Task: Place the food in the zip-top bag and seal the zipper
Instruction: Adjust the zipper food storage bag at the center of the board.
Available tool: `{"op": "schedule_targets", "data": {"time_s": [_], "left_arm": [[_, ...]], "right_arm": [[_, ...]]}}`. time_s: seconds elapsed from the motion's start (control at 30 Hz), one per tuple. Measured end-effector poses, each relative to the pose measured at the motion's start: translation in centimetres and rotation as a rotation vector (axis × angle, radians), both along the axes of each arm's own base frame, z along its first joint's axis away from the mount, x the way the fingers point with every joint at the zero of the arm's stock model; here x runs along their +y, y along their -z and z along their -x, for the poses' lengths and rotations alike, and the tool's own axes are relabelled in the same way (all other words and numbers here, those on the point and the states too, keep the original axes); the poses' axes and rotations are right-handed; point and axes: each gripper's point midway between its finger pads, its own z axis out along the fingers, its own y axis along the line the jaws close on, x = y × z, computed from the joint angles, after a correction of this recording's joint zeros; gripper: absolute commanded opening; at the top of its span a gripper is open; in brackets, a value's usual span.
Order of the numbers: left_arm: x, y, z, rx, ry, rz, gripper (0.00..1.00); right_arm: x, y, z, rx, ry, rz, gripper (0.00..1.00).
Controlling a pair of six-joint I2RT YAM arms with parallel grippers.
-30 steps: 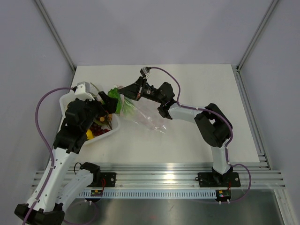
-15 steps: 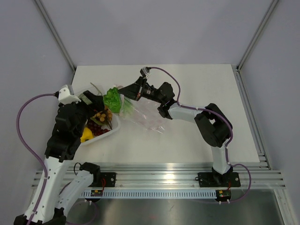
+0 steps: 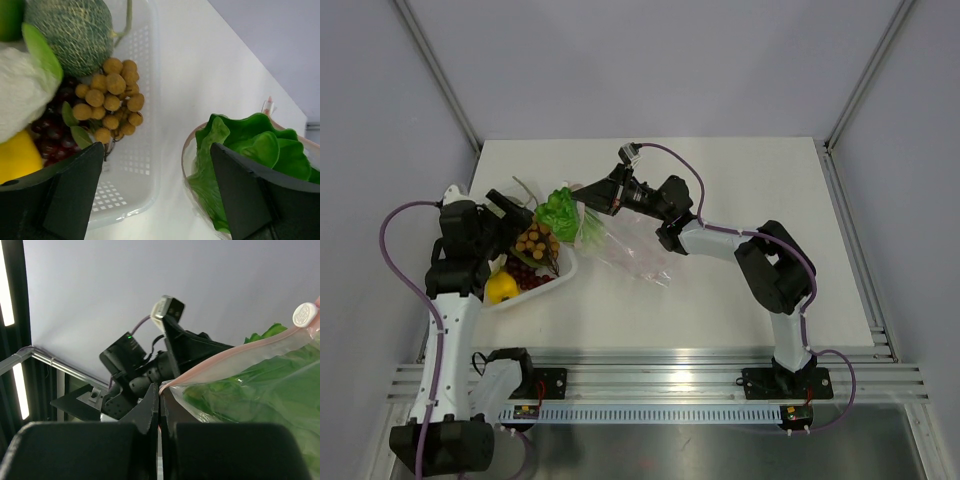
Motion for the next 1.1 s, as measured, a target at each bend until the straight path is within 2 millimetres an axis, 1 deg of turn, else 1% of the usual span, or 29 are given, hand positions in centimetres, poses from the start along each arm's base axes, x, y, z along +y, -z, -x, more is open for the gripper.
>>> {"op": "schedule_targets", "data": {"time_s": [0.1,0.13,0.2,0.27,0.43,0.57,0.7,1.0,1.03,1.1], "left_arm": [[-0.9,2.6,-0.1,0.057,0.035,0.117,0.73],[-1.3,3.3,0.1,0.074,0.047,0.144,0.68],[-2.1,4.3,0.4,0.104,0.078,0.204,0.63],[-2.7,4.9,0.3,0.115,0.101,0.256,0.61],[-3.6,6.6,0.5,0.134,0.138,0.367,0.61],[-4.8,6.6,0.4,0.124,0.198,0.422,0.6],[-5.5,5.9,0.0,0.092,0.24,0.452,0.58],[-5.8,5.5,-0.1,0.07,0.263,0.458,0.57],[-5.8,5.4,-0.2,0.066,0.265,0.458,0.57],[-5.9,5.3,-0.3,0.058,0.269,0.465,0.5]], "right_arm": [[0.0,0.0,0.0,0.0,0.0,0.0,0.0],[0.0,0.1,0.0,-0.001,0.0,-0.001,0.0],[-0.1,0.0,0.2,-0.007,-0.004,-0.004,0.0],[-0.2,-0.1,0.3,-0.013,-0.007,-0.008,0.0],[-0.2,-0.2,0.5,-0.014,-0.016,-0.011,0.0],[-0.2,-0.1,0.5,-0.01,-0.02,-0.011,0.0],[-0.2,-0.2,0.5,-0.009,-0.02,-0.011,0.0],[-0.2,-0.2,0.5,-0.008,-0.021,-0.011,0.0],[-0.2,-0.2,0.5,-0.008,-0.021,-0.011,0.0],[-0.2,-0.2,0.5,-0.008,-0.021,-0.011,0.0]]}}
